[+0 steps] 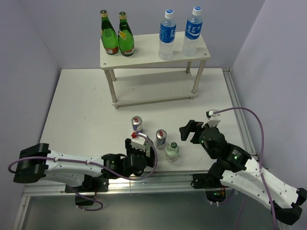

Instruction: Place and organize the beverage onto the shelf

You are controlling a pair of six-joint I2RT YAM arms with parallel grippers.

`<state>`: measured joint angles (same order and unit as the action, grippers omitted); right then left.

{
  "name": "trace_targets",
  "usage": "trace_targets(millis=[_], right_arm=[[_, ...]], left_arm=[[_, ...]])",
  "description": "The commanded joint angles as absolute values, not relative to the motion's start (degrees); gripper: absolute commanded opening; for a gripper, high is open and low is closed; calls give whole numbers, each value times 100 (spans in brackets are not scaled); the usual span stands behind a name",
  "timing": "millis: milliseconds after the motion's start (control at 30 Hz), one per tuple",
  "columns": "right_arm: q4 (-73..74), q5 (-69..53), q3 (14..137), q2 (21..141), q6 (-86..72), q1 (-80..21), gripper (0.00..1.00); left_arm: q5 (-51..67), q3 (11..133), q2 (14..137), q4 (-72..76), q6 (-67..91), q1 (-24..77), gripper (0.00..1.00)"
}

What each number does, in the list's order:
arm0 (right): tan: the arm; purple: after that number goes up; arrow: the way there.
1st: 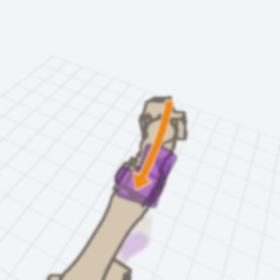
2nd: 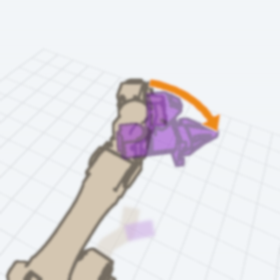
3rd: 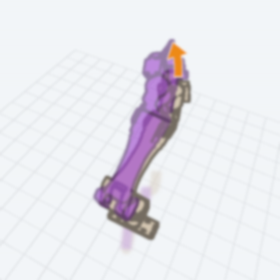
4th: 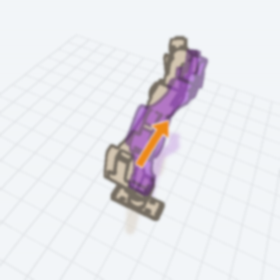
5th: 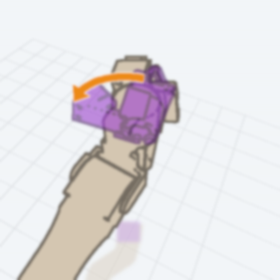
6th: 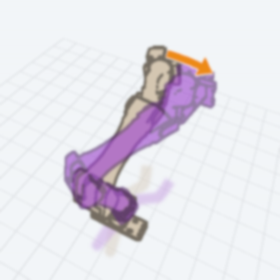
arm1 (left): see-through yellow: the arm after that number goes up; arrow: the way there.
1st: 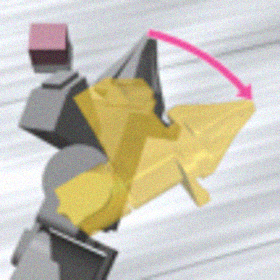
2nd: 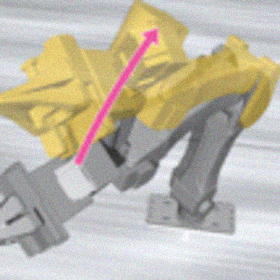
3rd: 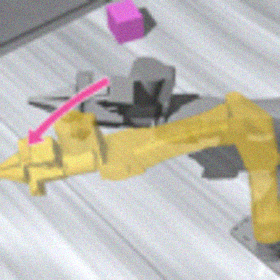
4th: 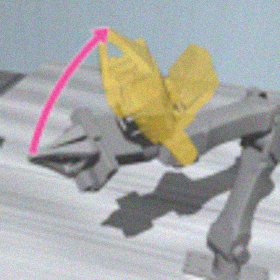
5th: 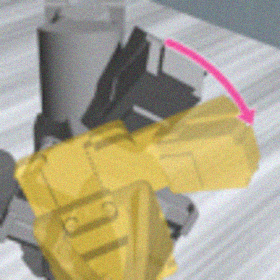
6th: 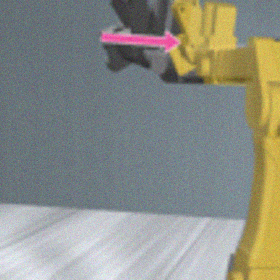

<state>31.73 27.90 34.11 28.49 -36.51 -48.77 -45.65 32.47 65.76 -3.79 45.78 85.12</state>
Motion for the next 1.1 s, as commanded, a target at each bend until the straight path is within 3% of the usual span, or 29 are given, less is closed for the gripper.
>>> trace_targets(millis=[0, 633, 700, 767, 1000, 1067], right_arm=[[3111, 2944, 3463, 2874, -3709, -4939, 100], [3111, 2971, 3472, 3041, -3709, -4975, 100], [3111, 2971, 3480, 3059, -3709, -4975, 100], [3103, 2971, 3472, 3067, -3700, -4983, 100], [3085, 2962, 3463, 3076, -3700, -4975, 100], [3076, 2953, 3463, 3076, -3691, -4983, 100]], left_arm=[[-4965, 3190, 6934, 298, 4649, 8534, 99], [-5212, 2945, 8288, 2118, 4078, 8104, 99], [-5238, 2936, 8340, 2180, 4069, 8042, 93], [-5265, 2918, 8385, 2223, 4043, 8016, 78], [-5045, 2760, 8455, 2663, 3859, 7937, 56], [-5028, 2777, 8473, 2637, 3858, 7937, 41]])
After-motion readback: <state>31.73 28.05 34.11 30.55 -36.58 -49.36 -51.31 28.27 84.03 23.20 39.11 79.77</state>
